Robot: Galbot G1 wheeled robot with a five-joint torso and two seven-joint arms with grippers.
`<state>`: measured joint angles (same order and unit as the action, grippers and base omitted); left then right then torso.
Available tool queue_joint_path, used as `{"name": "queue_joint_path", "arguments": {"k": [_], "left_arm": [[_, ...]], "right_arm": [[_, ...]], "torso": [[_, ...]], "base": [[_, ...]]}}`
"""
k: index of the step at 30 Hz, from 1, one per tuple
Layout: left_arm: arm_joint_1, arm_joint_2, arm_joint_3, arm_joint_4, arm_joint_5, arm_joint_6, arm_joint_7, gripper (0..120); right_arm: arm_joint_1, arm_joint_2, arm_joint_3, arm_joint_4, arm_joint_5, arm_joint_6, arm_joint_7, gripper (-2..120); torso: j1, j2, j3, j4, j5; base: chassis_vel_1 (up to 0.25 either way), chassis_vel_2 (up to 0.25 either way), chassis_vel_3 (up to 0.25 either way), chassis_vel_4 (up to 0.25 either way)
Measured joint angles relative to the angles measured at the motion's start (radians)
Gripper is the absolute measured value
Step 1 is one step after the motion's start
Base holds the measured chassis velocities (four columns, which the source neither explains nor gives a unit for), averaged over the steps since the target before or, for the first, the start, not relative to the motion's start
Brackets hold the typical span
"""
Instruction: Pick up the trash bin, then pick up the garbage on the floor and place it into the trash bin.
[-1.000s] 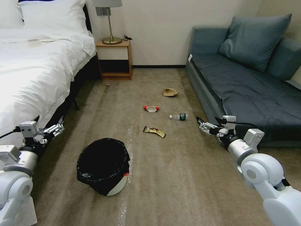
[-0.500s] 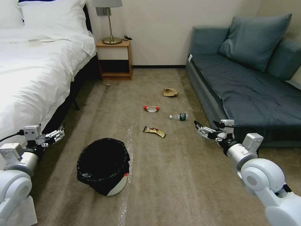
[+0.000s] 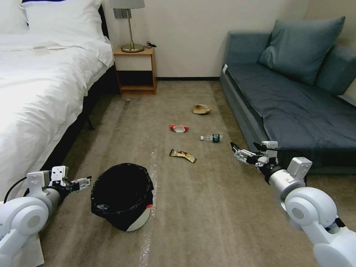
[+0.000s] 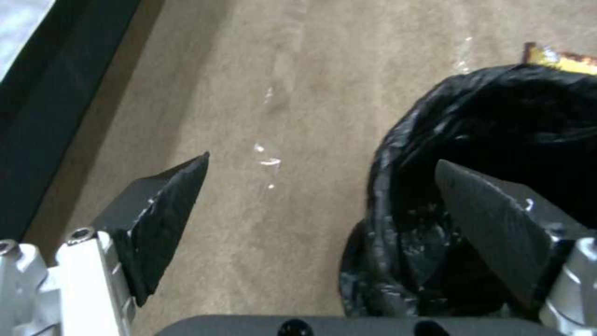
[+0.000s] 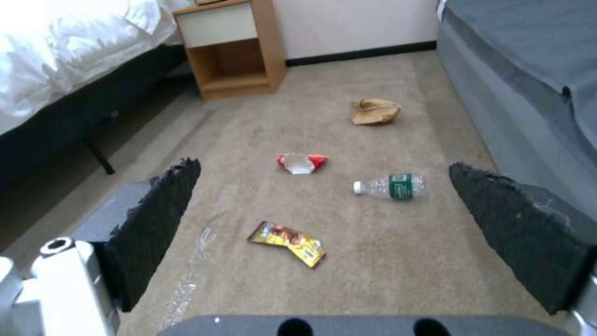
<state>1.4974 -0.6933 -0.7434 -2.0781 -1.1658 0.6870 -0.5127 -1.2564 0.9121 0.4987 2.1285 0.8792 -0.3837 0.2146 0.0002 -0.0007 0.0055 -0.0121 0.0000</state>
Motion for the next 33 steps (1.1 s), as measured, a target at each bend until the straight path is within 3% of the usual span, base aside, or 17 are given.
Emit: {"name": "queue_joint_path", "arguments": {"k": [4,7,9,10,12,13,17,20,33], "left_arm": [[-0.015,-0.004,0.006,0.024,-0.005,0.008,-0.002,98],[-0.049,-0.019,0.036,0.043,-0.011,0.01,-0.002,98],[-0.108,-0.034,0.1,0.074,-0.017,0.01,-0.002,98],[-0.108,-0.034,0.1,0.074,-0.017,0.01,-0.002,98],[-0.175,-0.057,0.169,0.112,-0.012,0.01,-0.002,98],[-0.175,-0.057,0.169,0.112,-0.012,0.01,-0.002,98],[-0.251,-0.11,0.251,0.177,0.025,0.009,0.0,98],[-0.268,-0.133,0.281,0.212,0.06,0.009,0.009,98],[-0.328,-0.165,0.331,0.312,0.121,0.015,0.017,94]], "right_arm": [[0.015,0.002,-0.024,-0.01,-0.001,0.006,0.0,100],[0.033,0.003,-0.052,-0.007,-0.001,0.008,-0.002,100],[0.038,0.004,-0.055,0.01,0.006,0.008,-0.005,100],[0.038,0.004,-0.055,0.01,0.006,0.008,-0.005,100],[0.037,0.002,-0.049,0.02,0.015,0.008,-0.008,100],[0.037,0.002,-0.049,0.02,0.015,0.008,-0.008,100],[0.035,0.002,-0.038,0.011,0.021,0.01,-0.01,100],[0.034,0.004,-0.035,-0.005,0.021,0.015,-0.011,100],[0.047,0.027,-0.046,-0.047,0.016,0.026,-0.012,100]], "torso": [[0.0,0.0,0.0,-0.0001,0.0001],[0.0,0.0,0.0,0.0004,0.0],[0.0,0.0,0.0,0.0,0.0],[0.0,0.0,0.0,0.0,0.0],[0.0,0.0,0.0,0.0,-0.0001],[0.0,0.0,0.0,0.0,-0.0001],[0.0,0.0,0.0,-0.0002,0.0],[0.0,0.0,0.0,-0.0001,-0.0001],[0.0,0.0,0.0,0.0,0.0001]], "base": [[0.0,0.0,0.0,0.0],[0.0,0.0,0.0,0.0],[0.0,0.0,0.0,0.0],[0.0,0.0,0.0,0.0],[0.0,0.0,0.0,0.0],[0.0,0.0,0.0,0.0],[0.0,0.0,0.0,0.0],[0.0,0.0,0.0,0.0],[0.0,0.0,0.0,0.0]]}}
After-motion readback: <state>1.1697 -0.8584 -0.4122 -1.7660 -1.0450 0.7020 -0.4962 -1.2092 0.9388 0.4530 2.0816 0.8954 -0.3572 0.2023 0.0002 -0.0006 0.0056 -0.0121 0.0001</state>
